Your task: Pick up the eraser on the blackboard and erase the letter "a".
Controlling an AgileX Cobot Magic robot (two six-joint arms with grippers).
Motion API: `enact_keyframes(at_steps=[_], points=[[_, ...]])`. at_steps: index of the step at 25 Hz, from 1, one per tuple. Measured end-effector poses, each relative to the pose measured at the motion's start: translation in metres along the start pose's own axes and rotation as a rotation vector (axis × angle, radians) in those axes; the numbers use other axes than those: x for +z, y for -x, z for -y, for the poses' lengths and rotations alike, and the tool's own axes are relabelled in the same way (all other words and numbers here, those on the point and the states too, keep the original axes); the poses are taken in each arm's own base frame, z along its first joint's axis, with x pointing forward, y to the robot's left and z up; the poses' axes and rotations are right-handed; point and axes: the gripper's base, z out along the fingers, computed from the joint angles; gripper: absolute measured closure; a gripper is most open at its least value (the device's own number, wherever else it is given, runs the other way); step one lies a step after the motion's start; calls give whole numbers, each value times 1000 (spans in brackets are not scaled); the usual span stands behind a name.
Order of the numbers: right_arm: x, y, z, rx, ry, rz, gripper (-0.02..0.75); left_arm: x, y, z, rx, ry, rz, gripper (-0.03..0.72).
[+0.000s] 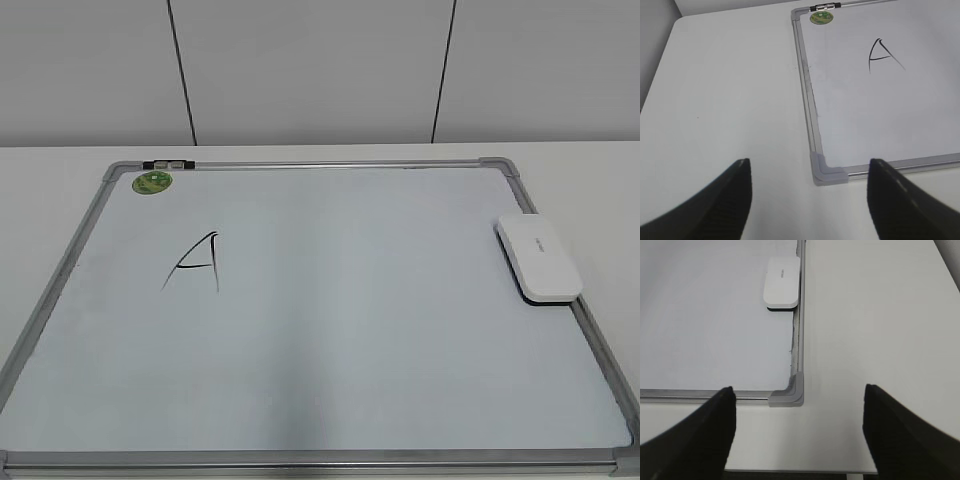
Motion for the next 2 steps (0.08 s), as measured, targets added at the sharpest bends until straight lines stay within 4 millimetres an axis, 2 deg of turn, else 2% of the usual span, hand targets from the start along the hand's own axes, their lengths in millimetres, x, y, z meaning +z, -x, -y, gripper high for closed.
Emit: enact_keyframes(at_steps=[2], points=[[0, 0, 0, 0, 0, 0, 151, 0, 0, 0, 0, 0, 0, 161]])
